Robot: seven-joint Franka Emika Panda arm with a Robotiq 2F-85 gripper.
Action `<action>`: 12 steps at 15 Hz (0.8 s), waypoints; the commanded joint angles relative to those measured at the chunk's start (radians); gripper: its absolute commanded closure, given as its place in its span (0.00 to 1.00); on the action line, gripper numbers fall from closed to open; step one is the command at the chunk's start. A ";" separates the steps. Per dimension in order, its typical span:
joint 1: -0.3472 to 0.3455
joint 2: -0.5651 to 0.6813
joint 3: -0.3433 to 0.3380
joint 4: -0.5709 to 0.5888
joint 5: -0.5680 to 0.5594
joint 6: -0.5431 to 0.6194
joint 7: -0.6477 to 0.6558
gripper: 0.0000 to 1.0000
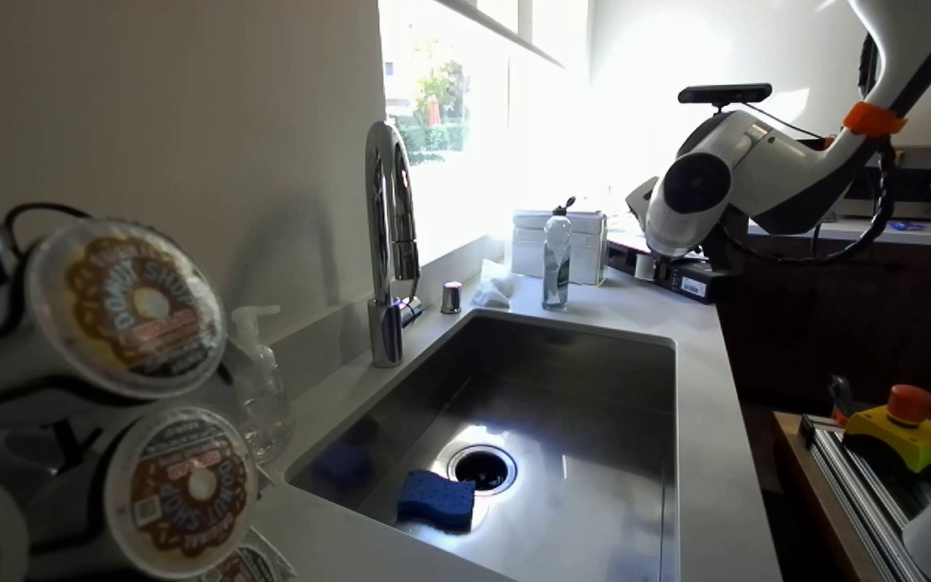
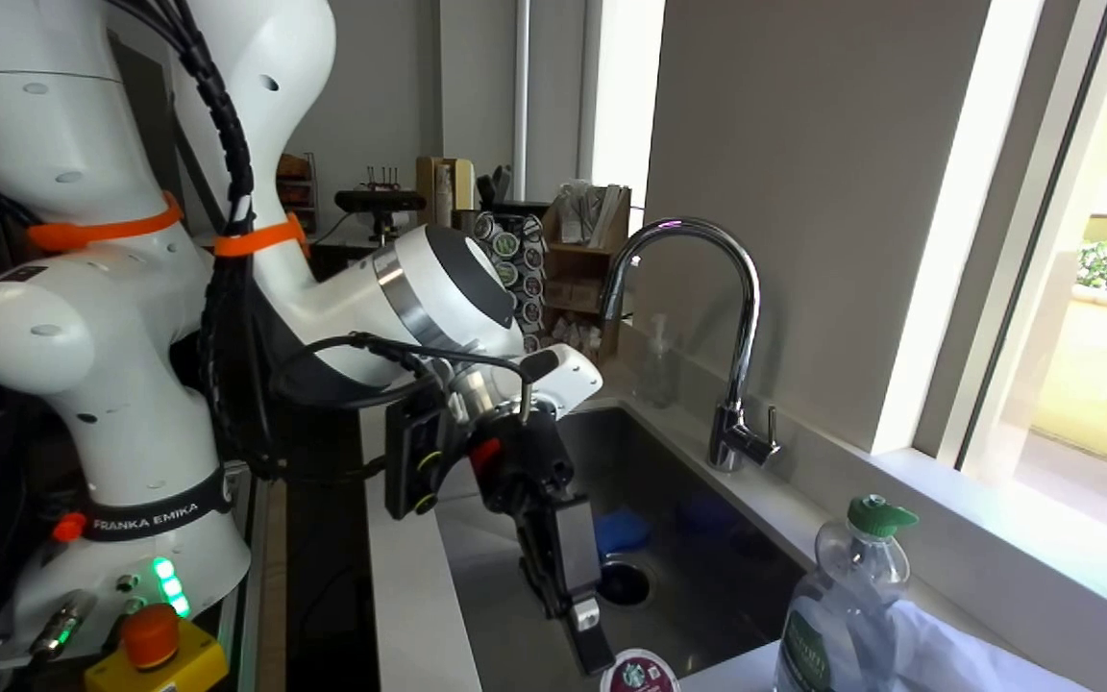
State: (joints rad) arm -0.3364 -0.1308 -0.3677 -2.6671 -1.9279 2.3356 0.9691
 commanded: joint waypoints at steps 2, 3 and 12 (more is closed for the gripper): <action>0.015 0.091 -0.001 0.027 -0.059 0.000 0.109 1.00; 0.008 0.040 -0.001 0.006 -0.016 -0.001 0.044 1.00; 0.011 0.089 0.003 0.012 -0.054 -0.011 0.091 1.00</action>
State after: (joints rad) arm -0.3300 -0.0785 -0.3666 -2.6551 -1.9484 2.3353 1.0204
